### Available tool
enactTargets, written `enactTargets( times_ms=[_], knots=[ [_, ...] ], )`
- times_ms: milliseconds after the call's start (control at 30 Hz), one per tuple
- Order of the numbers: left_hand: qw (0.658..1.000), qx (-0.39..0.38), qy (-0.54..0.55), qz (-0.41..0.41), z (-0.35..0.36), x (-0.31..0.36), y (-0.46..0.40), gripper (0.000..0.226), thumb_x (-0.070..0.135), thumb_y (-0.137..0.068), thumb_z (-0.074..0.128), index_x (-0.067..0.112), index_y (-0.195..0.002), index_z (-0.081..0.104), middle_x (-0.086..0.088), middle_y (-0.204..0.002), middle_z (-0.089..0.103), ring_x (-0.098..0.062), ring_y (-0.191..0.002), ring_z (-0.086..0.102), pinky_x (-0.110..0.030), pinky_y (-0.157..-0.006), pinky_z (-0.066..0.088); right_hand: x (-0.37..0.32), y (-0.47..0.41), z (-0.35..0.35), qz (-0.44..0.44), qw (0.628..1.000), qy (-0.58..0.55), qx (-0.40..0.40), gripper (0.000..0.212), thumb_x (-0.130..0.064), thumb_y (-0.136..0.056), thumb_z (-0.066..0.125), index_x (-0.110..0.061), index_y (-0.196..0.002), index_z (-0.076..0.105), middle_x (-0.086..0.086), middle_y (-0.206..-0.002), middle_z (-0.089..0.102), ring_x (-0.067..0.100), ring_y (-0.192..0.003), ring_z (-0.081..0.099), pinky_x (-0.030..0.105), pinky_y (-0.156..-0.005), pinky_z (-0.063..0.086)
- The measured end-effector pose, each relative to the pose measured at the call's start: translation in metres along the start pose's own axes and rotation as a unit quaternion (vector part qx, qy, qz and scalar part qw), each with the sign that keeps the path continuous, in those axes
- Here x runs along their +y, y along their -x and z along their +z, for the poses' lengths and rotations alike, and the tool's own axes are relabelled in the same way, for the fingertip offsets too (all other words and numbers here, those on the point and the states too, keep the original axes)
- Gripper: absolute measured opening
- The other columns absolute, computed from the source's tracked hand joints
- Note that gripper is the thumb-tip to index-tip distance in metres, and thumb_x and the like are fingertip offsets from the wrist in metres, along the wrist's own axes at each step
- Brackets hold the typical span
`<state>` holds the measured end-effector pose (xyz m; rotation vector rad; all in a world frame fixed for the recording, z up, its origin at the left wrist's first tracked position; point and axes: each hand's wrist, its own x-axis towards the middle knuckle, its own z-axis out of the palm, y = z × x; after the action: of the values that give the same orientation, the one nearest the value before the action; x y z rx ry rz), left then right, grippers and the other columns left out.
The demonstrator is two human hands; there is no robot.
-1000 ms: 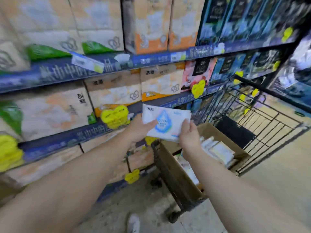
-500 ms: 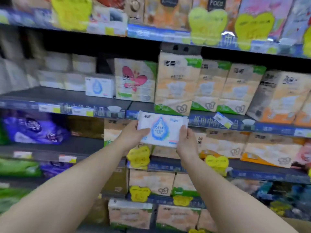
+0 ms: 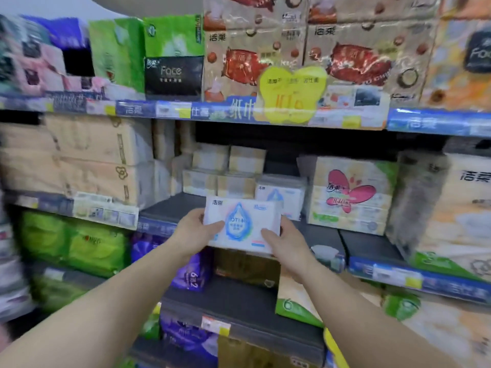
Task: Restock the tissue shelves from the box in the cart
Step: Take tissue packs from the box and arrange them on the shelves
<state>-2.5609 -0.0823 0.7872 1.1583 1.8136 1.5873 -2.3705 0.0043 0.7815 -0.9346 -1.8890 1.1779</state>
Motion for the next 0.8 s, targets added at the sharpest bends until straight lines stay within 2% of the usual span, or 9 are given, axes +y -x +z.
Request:
enactTargets(
  times_ms=[100, 167, 233, 300, 400, 567, 700, 767, 800],
  knots=[
    [1.000, -0.007, -0.015, 0.003, 0.004, -0.004, -0.037, 0.027, 0.027, -0.072, 0.074, 0.019, -0.098, 0.070, -0.002, -0.099, 0.074, -0.022, -0.090, 0.071, -0.048, -0.088, 0.055, -0.005, -0.025, -0.005, -0.016, 0.995, 0.100, 0.023, 0.041, -0.026, -0.095, 0.054, -0.019, -0.134, 0.045, -0.008, -0.122, 0.057, 0.016, -0.114, 0.055, 0.024, -0.087, 0.041],
    [1.000, -0.011, -0.020, 0.008, 0.017, -0.005, -0.059, 0.020, 0.017, -0.080, 0.073, 0.018, -0.099, 0.067, -0.004, -0.101, 0.073, -0.022, -0.091, 0.070, -0.047, -0.087, 0.056, -0.001, -0.044, -0.014, -0.026, 0.991, 0.125, 0.046, 0.034, -0.024, -0.094, 0.056, -0.019, -0.128, 0.049, -0.008, -0.117, 0.059, 0.014, -0.105, 0.057, 0.023, -0.083, 0.042],
    [0.999, -0.013, -0.029, 0.014, 0.033, -0.004, -0.081, 0.022, 0.016, -0.082, 0.072, 0.016, -0.102, 0.064, -0.005, -0.102, 0.072, -0.025, -0.092, 0.070, -0.047, -0.085, 0.057, 0.005, -0.063, -0.025, -0.023, 0.988, 0.139, 0.067, 0.028, -0.022, -0.094, 0.056, -0.021, -0.122, 0.050, -0.010, -0.108, 0.058, 0.012, -0.097, 0.056, 0.024, -0.080, 0.043],
    [0.999, -0.015, -0.044, 0.022, 0.050, -0.001, -0.101, 0.026, 0.017, -0.083, 0.070, 0.015, -0.108, 0.062, -0.004, -0.104, 0.069, -0.024, -0.096, 0.067, -0.042, -0.085, 0.056, 0.013, -0.082, -0.035, -0.021, 0.984, 0.152, 0.091, 0.024, -0.021, -0.094, 0.057, -0.019, -0.117, 0.052, -0.008, -0.104, 0.060, 0.015, -0.095, 0.059, 0.027, -0.078, 0.045],
    [0.997, -0.031, -0.063, 0.027, 0.072, 0.000, -0.130, 0.026, 0.017, -0.085, 0.068, 0.016, -0.109, 0.057, -0.004, -0.109, 0.066, -0.022, -0.099, 0.063, -0.039, -0.088, 0.053, 0.024, -0.107, -0.047, -0.010, 0.981, 0.153, 0.120, 0.023, -0.019, -0.093, 0.057, -0.018, -0.116, 0.054, -0.005, -0.101, 0.063, 0.022, -0.097, 0.062, 0.032, -0.081, 0.050],
    [0.997, -0.039, -0.071, 0.009, 0.082, -0.009, -0.164, 0.023, 0.019, -0.088, 0.066, 0.020, -0.108, 0.054, -0.003, -0.111, 0.064, -0.022, -0.101, 0.062, -0.042, -0.092, 0.052, 0.035, -0.144, -0.049, 0.011, 0.981, 0.163, 0.108, 0.028, -0.021, -0.094, 0.056, -0.019, -0.121, 0.053, -0.004, -0.108, 0.064, 0.021, -0.096, 0.060, 0.029, -0.077, 0.046],
    [0.995, -0.037, -0.088, -0.008, 0.062, -0.021, -0.182, 0.024, 0.022, -0.087, 0.065, 0.020, -0.110, 0.057, -0.003, -0.112, 0.066, -0.021, -0.101, 0.063, -0.043, -0.094, 0.052, 0.036, -0.164, -0.027, 0.017, 0.985, 0.151, 0.077, 0.025, -0.018, -0.094, 0.055, -0.020, -0.119, 0.054, -0.012, -0.096, 0.060, 0.009, -0.081, 0.055, 0.012, -0.059, 0.038],
    [0.995, -0.042, -0.091, -0.005, 0.059, -0.020, -0.188, 0.013, 0.020, -0.087, 0.064, 0.025, -0.099, 0.060, -0.002, -0.109, 0.068, -0.020, -0.099, 0.064, -0.044, -0.093, 0.052, 0.034, -0.170, -0.019, 0.026, 0.985, 0.136, 0.098, 0.020, -0.016, -0.093, 0.054, -0.024, -0.111, 0.054, -0.012, -0.094, 0.059, 0.011, -0.082, 0.055, 0.008, -0.054, 0.034],
    [0.995, -0.047, -0.089, 0.008, 0.062, -0.019, -0.191, 0.011, 0.018, -0.088, 0.064, 0.027, -0.091, 0.059, -0.001, -0.105, 0.068, -0.019, -0.097, 0.064, -0.040, -0.091, 0.053, 0.033, -0.172, -0.017, 0.031, 0.984, 0.124, 0.123, 0.019, -0.015, -0.091, 0.054, -0.026, -0.107, 0.052, -0.010, -0.094, 0.060, 0.013, -0.084, 0.057, 0.011, -0.054, 0.035]
  ],
)
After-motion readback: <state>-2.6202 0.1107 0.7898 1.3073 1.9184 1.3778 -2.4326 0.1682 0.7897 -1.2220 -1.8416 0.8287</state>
